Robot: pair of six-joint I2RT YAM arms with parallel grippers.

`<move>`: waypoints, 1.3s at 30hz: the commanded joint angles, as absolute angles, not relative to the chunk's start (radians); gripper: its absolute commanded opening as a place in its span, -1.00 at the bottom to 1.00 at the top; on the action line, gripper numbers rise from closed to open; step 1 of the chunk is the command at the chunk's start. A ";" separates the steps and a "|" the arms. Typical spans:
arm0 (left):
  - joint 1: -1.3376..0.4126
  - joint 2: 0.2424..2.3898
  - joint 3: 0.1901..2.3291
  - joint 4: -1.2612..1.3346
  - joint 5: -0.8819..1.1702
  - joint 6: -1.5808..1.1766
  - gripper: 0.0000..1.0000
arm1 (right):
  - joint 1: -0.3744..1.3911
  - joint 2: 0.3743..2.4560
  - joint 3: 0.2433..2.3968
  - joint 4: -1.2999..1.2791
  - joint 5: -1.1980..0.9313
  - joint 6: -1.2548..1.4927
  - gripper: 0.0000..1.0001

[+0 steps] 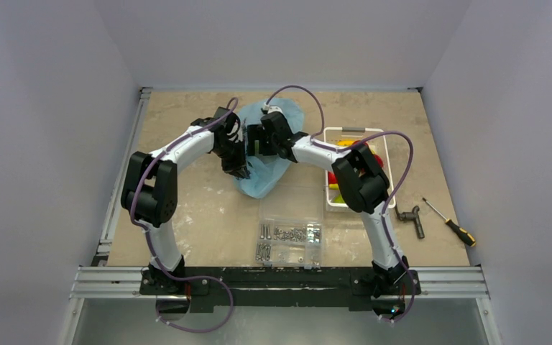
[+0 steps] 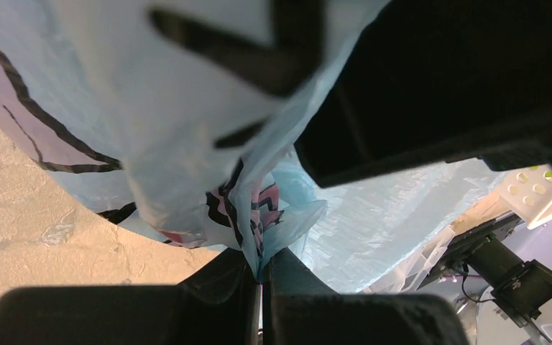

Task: Take the fake fruits out of the plastic bag
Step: Take out the fake fruit from the plastic bag.

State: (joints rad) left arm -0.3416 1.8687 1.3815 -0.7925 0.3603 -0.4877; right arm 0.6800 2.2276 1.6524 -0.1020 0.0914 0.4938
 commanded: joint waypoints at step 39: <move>-0.338 1.888 1.405 -0.764 0.389 -0.502 -1.00 | 0.718 2.087 1.612 -0.118 0.360 0.451 -0.93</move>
State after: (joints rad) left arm -0.3405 1.8854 1.3815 -0.7742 0.3859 -0.5049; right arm 0.7208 2.1815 1.6222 -0.1471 0.3290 0.4454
